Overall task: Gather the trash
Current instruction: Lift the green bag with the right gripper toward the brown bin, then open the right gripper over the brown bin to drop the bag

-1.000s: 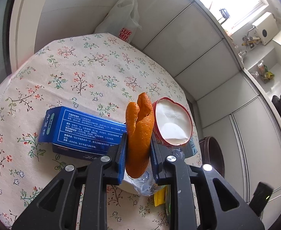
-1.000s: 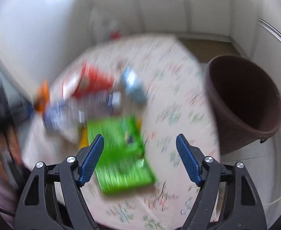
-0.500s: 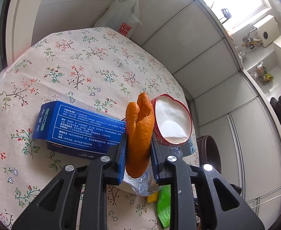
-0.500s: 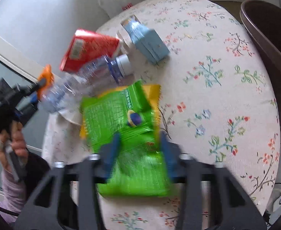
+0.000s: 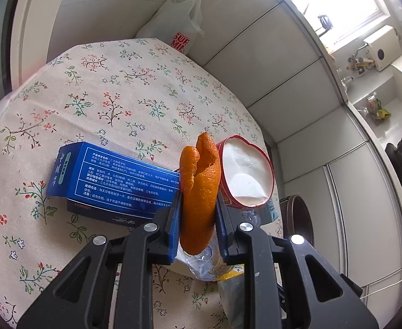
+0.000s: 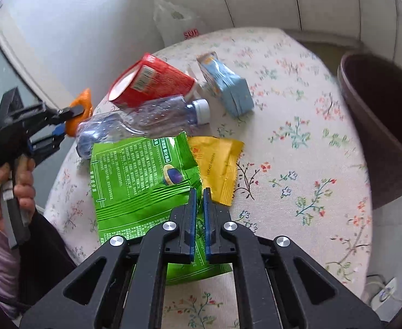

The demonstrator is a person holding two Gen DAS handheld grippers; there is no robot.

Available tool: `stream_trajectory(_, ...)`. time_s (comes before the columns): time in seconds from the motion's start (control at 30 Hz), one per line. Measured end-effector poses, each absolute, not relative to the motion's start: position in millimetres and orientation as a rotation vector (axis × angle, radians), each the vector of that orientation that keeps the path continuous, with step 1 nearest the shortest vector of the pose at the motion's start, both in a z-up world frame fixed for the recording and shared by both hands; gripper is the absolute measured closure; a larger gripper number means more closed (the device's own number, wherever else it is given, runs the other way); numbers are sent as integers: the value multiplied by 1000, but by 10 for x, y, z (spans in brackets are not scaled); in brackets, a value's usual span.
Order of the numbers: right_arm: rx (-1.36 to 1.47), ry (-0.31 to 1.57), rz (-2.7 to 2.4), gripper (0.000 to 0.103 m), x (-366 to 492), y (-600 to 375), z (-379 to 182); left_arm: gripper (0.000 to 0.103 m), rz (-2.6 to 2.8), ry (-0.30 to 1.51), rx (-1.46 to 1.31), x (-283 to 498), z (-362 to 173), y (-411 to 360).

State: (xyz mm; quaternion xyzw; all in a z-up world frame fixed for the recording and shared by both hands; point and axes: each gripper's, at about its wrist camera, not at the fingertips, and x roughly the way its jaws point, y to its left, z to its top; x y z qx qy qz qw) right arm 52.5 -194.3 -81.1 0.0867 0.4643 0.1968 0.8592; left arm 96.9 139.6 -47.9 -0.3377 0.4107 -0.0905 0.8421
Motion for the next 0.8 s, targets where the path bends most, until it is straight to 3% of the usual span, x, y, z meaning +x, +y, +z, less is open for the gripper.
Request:
stream_trajectory(0.37,92,845,358,99,448,-1954,-365,80,-191,840,-737,906,-430,1461)
stream_trajectory(0.8,109,675,142,99,774,-2811,282,80,-191,775,-724,854,-337,1459)
